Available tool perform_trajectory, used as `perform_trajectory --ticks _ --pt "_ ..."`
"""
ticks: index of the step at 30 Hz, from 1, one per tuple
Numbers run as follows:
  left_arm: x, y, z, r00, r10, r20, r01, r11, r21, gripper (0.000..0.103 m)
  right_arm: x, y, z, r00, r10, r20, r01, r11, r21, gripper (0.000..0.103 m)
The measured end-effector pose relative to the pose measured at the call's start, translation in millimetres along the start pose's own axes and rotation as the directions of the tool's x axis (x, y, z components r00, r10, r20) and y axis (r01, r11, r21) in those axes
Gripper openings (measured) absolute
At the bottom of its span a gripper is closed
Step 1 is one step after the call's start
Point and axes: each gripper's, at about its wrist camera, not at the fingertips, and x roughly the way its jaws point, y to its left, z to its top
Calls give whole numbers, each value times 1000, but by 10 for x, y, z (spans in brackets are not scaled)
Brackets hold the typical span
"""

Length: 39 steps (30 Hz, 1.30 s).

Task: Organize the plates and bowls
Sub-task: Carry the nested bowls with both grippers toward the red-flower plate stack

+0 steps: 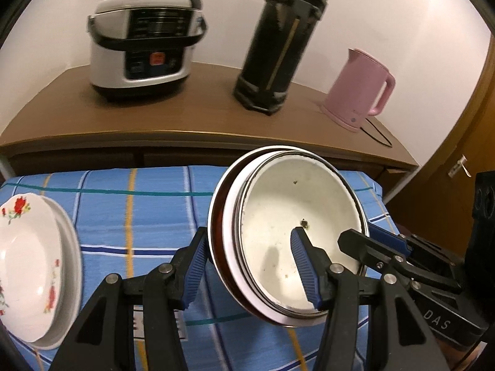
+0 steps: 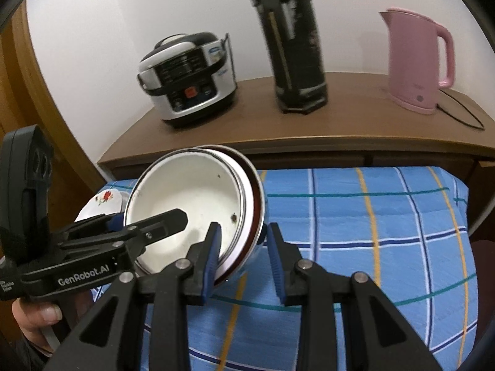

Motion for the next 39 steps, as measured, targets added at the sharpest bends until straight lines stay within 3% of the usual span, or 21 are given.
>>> perform_trajectory --ticks 14,39 --pt "-237 487 -13 997 50 52 -46 996 -72 56 242 459 79 999 42 -23 -44 997 -69 31" --pt "-537 860 -30 989 118 86 -106 987 -124 56 394 870 115 994 103 -46 -108 984 -139 31"
